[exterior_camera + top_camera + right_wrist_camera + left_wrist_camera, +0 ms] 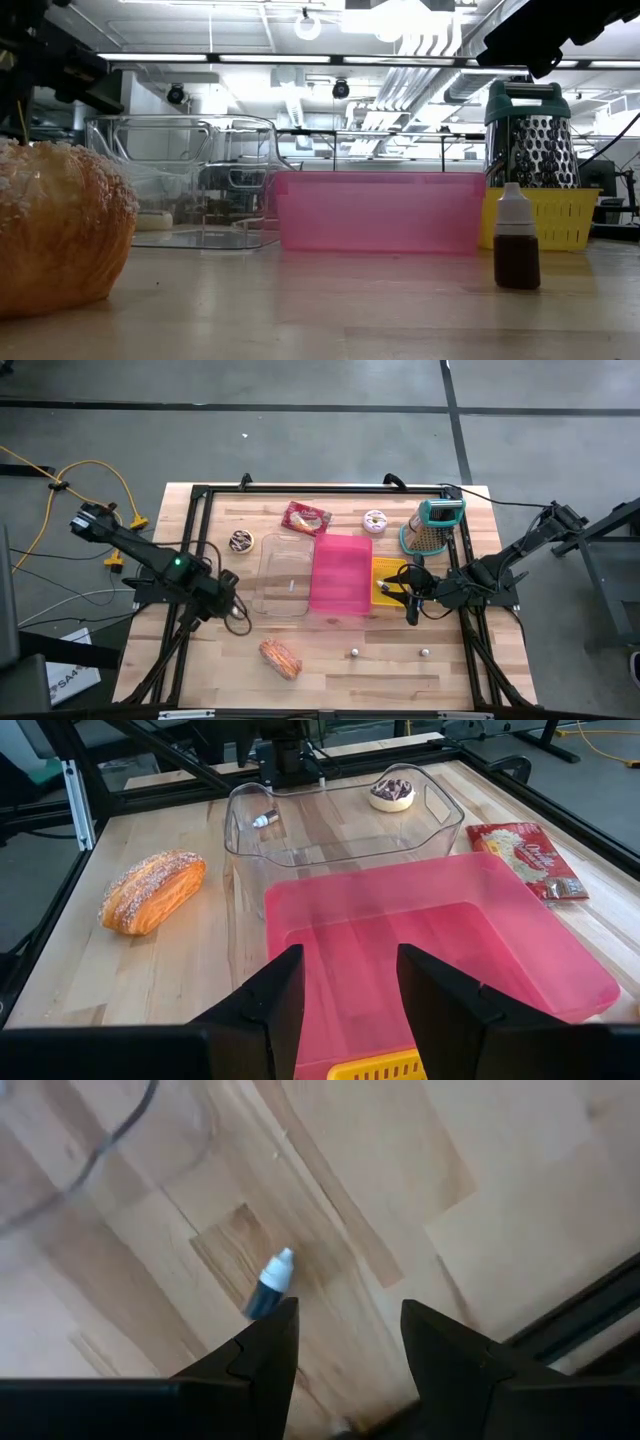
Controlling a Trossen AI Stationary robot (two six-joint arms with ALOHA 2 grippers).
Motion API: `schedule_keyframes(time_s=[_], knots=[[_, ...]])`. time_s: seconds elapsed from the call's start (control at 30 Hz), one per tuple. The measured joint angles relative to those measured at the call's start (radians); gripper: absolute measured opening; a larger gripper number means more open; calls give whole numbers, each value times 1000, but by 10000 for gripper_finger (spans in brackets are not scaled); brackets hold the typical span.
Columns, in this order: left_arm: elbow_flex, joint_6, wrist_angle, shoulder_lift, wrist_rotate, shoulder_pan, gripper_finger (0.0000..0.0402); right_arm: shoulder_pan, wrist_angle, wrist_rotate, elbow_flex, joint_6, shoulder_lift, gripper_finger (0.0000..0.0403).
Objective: Pick & Place Food Item
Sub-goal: Put the black food coloring bottle into the yellow bin
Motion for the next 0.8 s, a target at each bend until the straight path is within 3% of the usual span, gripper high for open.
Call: schedule_keyframes(time_s=[0.8], knots=[[0, 109, 108, 295, -87, -58, 171, 0, 0, 0, 0, 0, 0, 149]])
